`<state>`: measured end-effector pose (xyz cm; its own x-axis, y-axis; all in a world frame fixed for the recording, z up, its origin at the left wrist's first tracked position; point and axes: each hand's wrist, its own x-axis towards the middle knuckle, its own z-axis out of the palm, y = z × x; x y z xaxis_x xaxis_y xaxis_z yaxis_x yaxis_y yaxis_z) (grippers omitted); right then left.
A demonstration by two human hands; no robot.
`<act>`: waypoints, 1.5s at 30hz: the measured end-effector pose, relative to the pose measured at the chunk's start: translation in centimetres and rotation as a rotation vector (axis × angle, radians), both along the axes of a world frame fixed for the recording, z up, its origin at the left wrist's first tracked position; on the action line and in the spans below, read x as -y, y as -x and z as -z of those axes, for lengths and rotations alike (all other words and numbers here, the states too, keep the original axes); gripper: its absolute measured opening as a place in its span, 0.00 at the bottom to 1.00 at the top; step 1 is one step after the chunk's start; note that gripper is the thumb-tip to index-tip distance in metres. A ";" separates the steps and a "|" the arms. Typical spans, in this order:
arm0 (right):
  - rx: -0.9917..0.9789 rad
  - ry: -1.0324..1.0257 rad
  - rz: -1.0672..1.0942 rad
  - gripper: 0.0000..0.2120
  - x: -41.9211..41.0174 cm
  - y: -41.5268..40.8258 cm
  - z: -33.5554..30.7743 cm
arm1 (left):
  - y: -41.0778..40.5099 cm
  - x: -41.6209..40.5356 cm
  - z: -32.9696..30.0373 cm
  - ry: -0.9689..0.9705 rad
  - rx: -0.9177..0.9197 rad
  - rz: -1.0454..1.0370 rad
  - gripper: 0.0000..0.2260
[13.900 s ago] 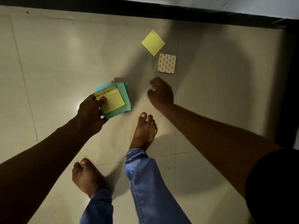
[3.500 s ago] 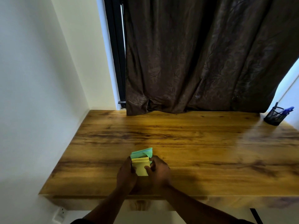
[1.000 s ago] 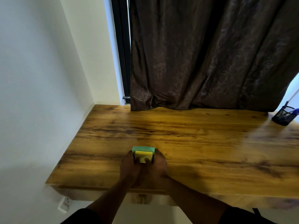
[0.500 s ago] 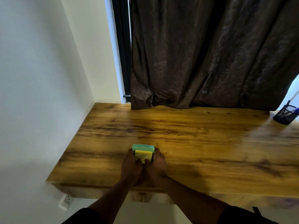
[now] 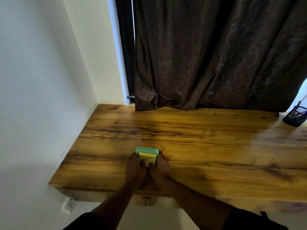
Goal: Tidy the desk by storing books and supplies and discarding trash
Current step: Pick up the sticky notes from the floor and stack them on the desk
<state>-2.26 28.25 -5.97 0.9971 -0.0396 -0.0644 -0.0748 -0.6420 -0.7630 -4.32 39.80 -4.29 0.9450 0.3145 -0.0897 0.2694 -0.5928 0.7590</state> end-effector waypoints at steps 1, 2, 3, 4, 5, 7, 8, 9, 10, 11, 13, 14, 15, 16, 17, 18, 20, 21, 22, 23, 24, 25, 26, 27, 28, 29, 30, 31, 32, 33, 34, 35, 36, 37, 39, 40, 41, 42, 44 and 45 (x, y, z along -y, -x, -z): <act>-0.002 -0.001 0.003 0.29 0.0 -0.1 -0.1 | -0.1 0.0 -0.2 -0.001 -0.009 -0.001 0.20; 0.009 -0.007 0.003 0.28 0.1 -0.1 -0.2 | -0.2 0.1 -0.2 0.000 -0.009 -0.001 0.20; 0.020 -0.011 0.007 0.27 0.1 -0.1 -0.2 | -0.3 0.1 -0.3 0.001 -0.003 -0.005 0.19; 0.028 -0.009 0.011 0.26 0.2 0.0 -0.1 | -0.2 0.1 -0.1 0.003 0.005 -0.010 0.19; 0.029 -0.002 0.017 0.27 0.2 0.0 -0.1 | -0.2 0.2 -0.1 0.008 0.012 -0.013 0.18; 0.020 0.033 0.021 0.28 0.3 0.2 0.3 | 0.1 0.3 0.3 0.008 0.016 -0.011 0.17; 0.011 0.050 0.013 0.29 0.4 0.3 0.5 | 0.2 0.3 0.6 0.000 0.017 -0.005 0.17; 0.000 0.061 0.000 0.29 0.5 0.3 0.6 | 0.2 0.3 0.7 -0.010 0.013 0.001 0.17; -0.003 0.065 -0.012 0.29 0.5 0.2 0.7 | 0.1 0.3 0.7 -0.016 0.008 0.008 0.17; -0.004 0.067 -0.018 0.29 0.5 0.1 0.7 | 0.0 0.3 0.5 -0.018 -0.002 0.013 0.18; 0.001 0.048 -0.012 0.29 0.4 -0.1 0.8 | -0.2 0.2 0.2 -0.018 -0.021 0.021 0.18; -0.001 0.035 -0.009 0.29 0.4 -0.2 0.8 | -0.3 0.1 0.1 -0.015 -0.027 0.026 0.19; -0.012 0.034 -0.006 0.29 0.4 -0.2 0.8 | -0.3 0.0 -0.1 -0.013 -0.033 0.034 0.19; -0.023 0.034 -0.006 0.28 0.3 -0.4 0.9 | -0.3 0.0 -0.2 -0.015 -0.033 0.040 0.19; -0.040 0.028 -0.002 0.27 0.3 -0.5 0.8 | -0.3 -0.1 -0.3 -0.020 -0.030 0.043 0.18; -0.051 0.013 0.002 0.26 0.3 -0.5 0.8 | -0.3 -0.3 -0.4 -0.024 -0.025 0.042 0.17; -0.058 -0.001 0.010 0.24 0.4 -0.7 0.7 | -0.3 -0.6 -0.7 -0.051 -0.021 0.041 0.14; -0.062 -0.002 0.015 0.23 0.5 -0.8 0.6 | -0.3 -0.7 -0.9 -0.068 -0.025 0.045 0.12; -0.068 -0.013 0.026 0.22 0.5 -0.8 0.4 | -0.1 -0.8 -1.2 -0.084 -0.036 0.047 0.10; -0.081 -0.029 0.047 0.21 0.6 -0.8 0.1 | -0.1 -1.0 -1.3 -0.098 -0.041 0.048 0.09; -0.090 -0.041 0.072 0.19 0.7 -0.9 -0.1 | 0.0 -1.1 -1.5 -0.106 -0.053 0.046 0.09; -0.100 -0.049 0.097 0.17 0.7 -0.8 -0.3 | 0.0 -1.3 -1.6 -0.122 -0.056 0.039 0.09; -0.104 -0.051 0.116 0.15 0.7 -0.9 -0.4 | 0.0 -1.6 -1.7 -0.136 -0.065 0.030 0.09; -0.110 -0.053 0.132 0.13 0.8 -0.8 -0.5 | 0.1 -1.8 -1.8 -0.150 -0.070 0.023 0.10; -0.118 -0.052 0.143 0.11 0.8 -0.8 -0.5 | 0.1 -2.0 -1.7 -0.155 -0.080 0.015 0.11; -0.130 -0.049 0.153 0.10 0.8 -0.8 -0.5 | 0.1 -2.2 -1.6 -0.163 -0.085 0.007 0.11; -0.138 -0.040 0.163 0.10 0.8 -0.7 -0.5 | 0.3 -2.4 -1.6 -0.165 -0.096 -0.009 0.12; -0.146 -0.026 0.172 0.10 0.8 -0.5 -0.6 | 0.4 -2.5 -1.6 -0.168 -0.104 -0.024 0.12; -0.155 -0.009 0.178 0.10 0.8 -0.4 -0.7 | 0.6 -2.6 -1.6 -0.178 -0.110 -0.032 0.13; -0.161 0.017 0.180 0.11 0.8 -0.1 -0.9 | 0.8 -2.6 -1.4 -0.190 -0.115 -0.031 0.13; -0.165 0.055 0.178 0.12 0.8 0.1 -1.1 | 0.9 -2.6 -1.3 -0.199 -0.129 -0.027 0.14; -0.170 0.093 0.175 0.13 0.8 0.4 -1.3 | 1.1 -2.6 -1.2 -0.211 -0.143 -0.024 0.14; -0.171 0.120 0.170 0.14 0.8 0.7 -1.3 | 1.3 -2.6 -1.2 -0.215 -0.157 -0.022 0.14; -0.173 0.136 0.166 0.14 0.8 0.8 -1.3 | 1.4 -2.5 -1.1 -0.218 -0.157 -0.019 0.14; -0.168 0.149 0.168 0.15 0.8 1.2 -1.1 | 1.6 -2.5 -0.9 -0.229 -0.154 -0.015 0.13; -0.163 0.158 0.168 0.15 0.8 1.3 -0.9 | 1.8 -2.4 -0.9 -0.243 -0.156 -0.007 0.13; -0.156 0.169 0.163 0.16 0.9 1.5 -0.7 | 1.9 -2.2 -1.0 -0.262 -0.155 0.004 0.13; -0.144 0.180 0.156 0.16 1.0 1.6 -0.5 | 2.1 -2.1 -1.1 -0.276 -0.151 0.006 0.14; -0.131 0.193 0.139 0.17 1.1 1.8 -0.1 | 2.4 -2.0 -1.2 -0.271 -0.143 -0.007 0.15; -0.126 0.191 0.140 0.17 1.1 1.9 0.0 | 2.6 -1.9 -1.2 -0.262 -0.135 -0.006 0.16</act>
